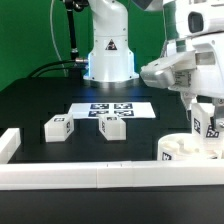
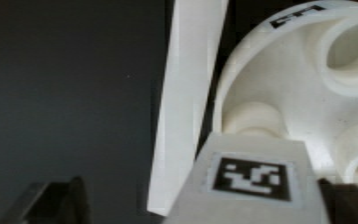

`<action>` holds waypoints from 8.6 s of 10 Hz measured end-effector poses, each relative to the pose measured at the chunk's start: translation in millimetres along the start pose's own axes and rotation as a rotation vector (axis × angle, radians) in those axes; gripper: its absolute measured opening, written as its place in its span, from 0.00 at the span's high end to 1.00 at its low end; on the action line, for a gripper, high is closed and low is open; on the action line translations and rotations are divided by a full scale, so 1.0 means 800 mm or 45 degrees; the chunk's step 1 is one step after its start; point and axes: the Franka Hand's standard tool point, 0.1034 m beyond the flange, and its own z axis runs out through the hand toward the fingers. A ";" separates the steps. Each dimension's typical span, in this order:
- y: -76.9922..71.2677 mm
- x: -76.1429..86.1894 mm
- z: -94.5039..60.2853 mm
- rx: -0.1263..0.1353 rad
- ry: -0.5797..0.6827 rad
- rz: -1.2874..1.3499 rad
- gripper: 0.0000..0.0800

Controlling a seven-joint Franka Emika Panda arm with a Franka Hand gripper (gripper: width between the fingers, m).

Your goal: Assemble stool

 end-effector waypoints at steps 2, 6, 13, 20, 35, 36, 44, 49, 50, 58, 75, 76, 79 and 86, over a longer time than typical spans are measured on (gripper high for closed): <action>-0.014 -0.002 0.003 0.061 -0.009 0.070 0.54; -0.025 -0.001 0.005 0.116 -0.019 0.541 0.55; -0.024 0.019 -0.001 0.313 -0.076 1.507 0.57; -0.043 0.030 0.008 0.162 -0.027 2.347 0.57; -0.038 0.045 -0.030 0.216 -0.027 1.828 0.19; -0.038 0.044 -0.030 0.197 -0.031 1.630 0.19; -0.032 0.052 -0.022 0.083 -0.052 0.388 0.19; -0.039 0.061 -0.013 0.078 -0.149 -0.414 0.19; -0.039 0.059 -0.013 0.084 -0.147 -0.509 0.19; -0.041 0.033 -0.003 0.129 -0.122 -1.040 0.34; -0.038 0.043 0.004 0.127 -0.189 1.281 0.58; -0.038 0.042 0.004 0.130 -0.182 1.476 0.58; -0.038 0.034 0.004 0.201 -0.134 2.036 0.58; -0.047 0.034 0.004 0.142 -0.107 3.104 0.58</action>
Offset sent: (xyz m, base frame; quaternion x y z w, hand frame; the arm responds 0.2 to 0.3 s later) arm 0.0000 0.0000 0.0000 0.0000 0.0000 0.1938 0.9810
